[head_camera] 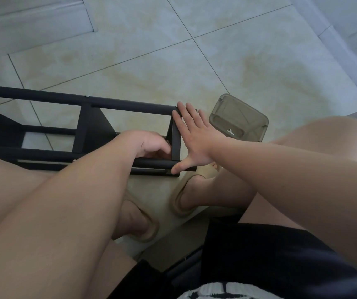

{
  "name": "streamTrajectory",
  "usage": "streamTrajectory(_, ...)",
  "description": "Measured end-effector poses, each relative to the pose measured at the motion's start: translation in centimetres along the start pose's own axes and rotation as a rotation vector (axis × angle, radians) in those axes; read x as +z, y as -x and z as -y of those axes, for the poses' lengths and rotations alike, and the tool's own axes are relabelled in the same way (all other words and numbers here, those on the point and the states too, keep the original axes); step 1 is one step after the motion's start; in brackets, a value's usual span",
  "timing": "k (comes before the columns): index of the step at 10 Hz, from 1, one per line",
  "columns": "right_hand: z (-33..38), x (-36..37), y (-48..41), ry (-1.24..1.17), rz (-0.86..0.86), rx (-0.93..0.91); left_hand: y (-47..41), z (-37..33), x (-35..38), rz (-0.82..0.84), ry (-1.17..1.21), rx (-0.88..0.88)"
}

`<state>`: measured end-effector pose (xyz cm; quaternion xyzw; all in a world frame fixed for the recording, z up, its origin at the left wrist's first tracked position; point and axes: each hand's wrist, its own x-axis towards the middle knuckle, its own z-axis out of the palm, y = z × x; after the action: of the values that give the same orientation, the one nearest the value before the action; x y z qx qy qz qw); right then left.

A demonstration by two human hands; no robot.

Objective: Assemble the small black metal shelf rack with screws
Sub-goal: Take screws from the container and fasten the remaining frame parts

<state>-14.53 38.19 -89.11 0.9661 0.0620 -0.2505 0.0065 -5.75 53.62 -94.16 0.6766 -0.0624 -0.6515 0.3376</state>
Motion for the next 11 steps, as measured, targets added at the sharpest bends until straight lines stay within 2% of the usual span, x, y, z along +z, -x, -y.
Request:
streamTrajectory(4,0.06,-0.01,0.05,-0.004,-0.006,-0.001,0.51,-0.47,0.13,-0.065,-0.128,0.043)
streamTrajectory(8,0.04,0.04,0.08,-0.008,-0.010,-0.002,0.79,-0.41,0.32,-0.038,-0.055,0.047)
streamTrajectory(9,0.07,0.04,0.07,-0.009,-0.013,0.000,1.04,-0.36,0.21,0.036,0.014,-0.011)
streamTrajectory(10,0.05,0.05,0.07,-0.006,-0.010,0.004,1.24,-0.55,0.26,0.055,-0.009,-0.041)
streamTrajectory(11,0.05,0.07,0.09,-0.008,-0.012,0.001,1.30,-0.83,0.45,-0.001,-0.080,-0.004)
